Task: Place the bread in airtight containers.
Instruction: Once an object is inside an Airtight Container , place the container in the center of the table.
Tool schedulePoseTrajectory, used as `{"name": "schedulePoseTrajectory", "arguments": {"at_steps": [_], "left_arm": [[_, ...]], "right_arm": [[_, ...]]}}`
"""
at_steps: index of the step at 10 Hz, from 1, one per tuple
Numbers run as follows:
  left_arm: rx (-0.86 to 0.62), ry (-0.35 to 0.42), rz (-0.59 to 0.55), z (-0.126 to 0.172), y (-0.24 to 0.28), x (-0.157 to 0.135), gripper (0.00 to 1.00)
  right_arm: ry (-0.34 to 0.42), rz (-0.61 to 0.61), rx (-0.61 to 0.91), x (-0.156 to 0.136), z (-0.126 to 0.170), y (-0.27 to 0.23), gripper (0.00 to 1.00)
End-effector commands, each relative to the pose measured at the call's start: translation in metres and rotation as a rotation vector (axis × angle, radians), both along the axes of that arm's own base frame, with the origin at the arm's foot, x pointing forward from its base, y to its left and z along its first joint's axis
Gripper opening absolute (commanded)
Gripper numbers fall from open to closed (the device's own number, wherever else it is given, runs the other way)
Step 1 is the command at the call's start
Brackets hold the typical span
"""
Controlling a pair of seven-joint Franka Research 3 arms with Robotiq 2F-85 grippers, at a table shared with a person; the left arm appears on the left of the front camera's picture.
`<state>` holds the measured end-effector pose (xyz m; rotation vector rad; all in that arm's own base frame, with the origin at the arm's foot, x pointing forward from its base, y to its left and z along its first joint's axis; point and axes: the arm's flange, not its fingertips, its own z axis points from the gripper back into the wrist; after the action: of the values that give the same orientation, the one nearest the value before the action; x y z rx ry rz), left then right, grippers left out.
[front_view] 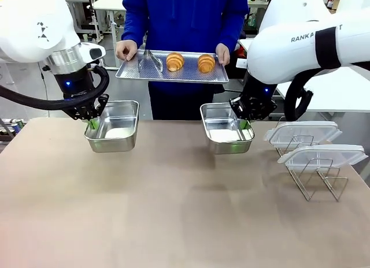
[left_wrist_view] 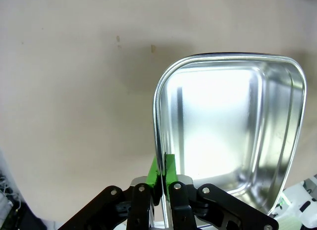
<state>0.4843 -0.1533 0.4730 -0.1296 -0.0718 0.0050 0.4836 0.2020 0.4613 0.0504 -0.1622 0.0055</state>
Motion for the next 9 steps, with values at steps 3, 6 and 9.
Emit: {"name": "schedulePoseTrajectory", "arguments": {"at_steps": [3, 6, 9], "left_arm": [[-0.003, -0.008, 0.006, 0.0047, -0.0020, -0.0004, 0.00], [-0.003, -0.008, 0.006, 0.0047, -0.0020, -0.0004, 0.00], [-0.003, -0.008, 0.006, 0.0047, -0.0020, -0.0004, 0.00]], "right_arm": [[-0.006, -0.014, 0.001, -0.0005, 0.0023, -0.0001, 0.00], [-0.006, -0.014, 0.001, -0.0005, 0.0023, -0.0001, 0.00], [-0.006, -0.014, 0.001, -0.0005, 0.0023, -0.0001, 0.00]]}}
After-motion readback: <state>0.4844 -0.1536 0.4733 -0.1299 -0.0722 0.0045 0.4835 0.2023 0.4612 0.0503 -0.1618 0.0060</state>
